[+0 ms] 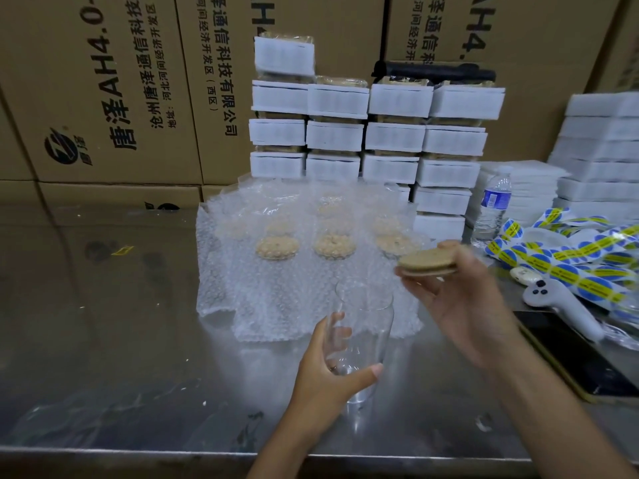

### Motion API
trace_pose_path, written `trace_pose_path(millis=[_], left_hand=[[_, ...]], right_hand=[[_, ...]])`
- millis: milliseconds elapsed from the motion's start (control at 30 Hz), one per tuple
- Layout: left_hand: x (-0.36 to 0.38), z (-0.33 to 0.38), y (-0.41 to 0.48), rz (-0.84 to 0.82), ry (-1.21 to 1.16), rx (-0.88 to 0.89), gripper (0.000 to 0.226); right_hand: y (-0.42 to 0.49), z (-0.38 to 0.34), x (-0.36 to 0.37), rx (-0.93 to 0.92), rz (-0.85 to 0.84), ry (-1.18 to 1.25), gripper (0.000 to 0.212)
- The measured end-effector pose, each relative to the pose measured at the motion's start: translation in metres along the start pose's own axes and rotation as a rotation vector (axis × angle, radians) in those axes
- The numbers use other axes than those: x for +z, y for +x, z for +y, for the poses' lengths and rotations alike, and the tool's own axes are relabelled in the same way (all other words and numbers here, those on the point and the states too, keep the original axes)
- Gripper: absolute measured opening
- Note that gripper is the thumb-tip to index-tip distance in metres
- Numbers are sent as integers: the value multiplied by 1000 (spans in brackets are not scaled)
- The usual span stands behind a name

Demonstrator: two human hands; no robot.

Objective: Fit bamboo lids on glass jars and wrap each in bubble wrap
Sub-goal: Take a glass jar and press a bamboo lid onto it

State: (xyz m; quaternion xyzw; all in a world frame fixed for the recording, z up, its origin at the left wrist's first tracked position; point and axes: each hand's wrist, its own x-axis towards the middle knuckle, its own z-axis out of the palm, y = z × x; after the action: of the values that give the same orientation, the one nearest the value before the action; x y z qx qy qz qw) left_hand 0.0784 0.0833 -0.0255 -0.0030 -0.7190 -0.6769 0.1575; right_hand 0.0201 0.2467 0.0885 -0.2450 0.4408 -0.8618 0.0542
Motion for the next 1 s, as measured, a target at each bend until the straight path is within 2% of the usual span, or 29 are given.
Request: trace_pose_path(millis=[33,67,167,233,433,767,1000], left_hand=[[0,0,0,2,-4,-2,85],[1,-1,-1,3,-7,-3,85],[2,-1,-1,0,-11,-1,86],[2,0,-1,-3,-17,0,87],[0,2,-3,-3,-27,-6,89],[0,2,-3,5,-29,-20,90],[-1,-1,0,-4,-61,-32,88]], right_hand=[[-1,6,6,-25,-9,-52,28],[-3,12,11,-63,-1,-140,26],[-9,31,21,-195,10,-472,43],[-13,44,22,-225,7,-588,48],[-16,61,16,-261,75,-612,45],[-16,63,20,-226,8,-617,46],[-23,77,33,-286,21,-616,27]])
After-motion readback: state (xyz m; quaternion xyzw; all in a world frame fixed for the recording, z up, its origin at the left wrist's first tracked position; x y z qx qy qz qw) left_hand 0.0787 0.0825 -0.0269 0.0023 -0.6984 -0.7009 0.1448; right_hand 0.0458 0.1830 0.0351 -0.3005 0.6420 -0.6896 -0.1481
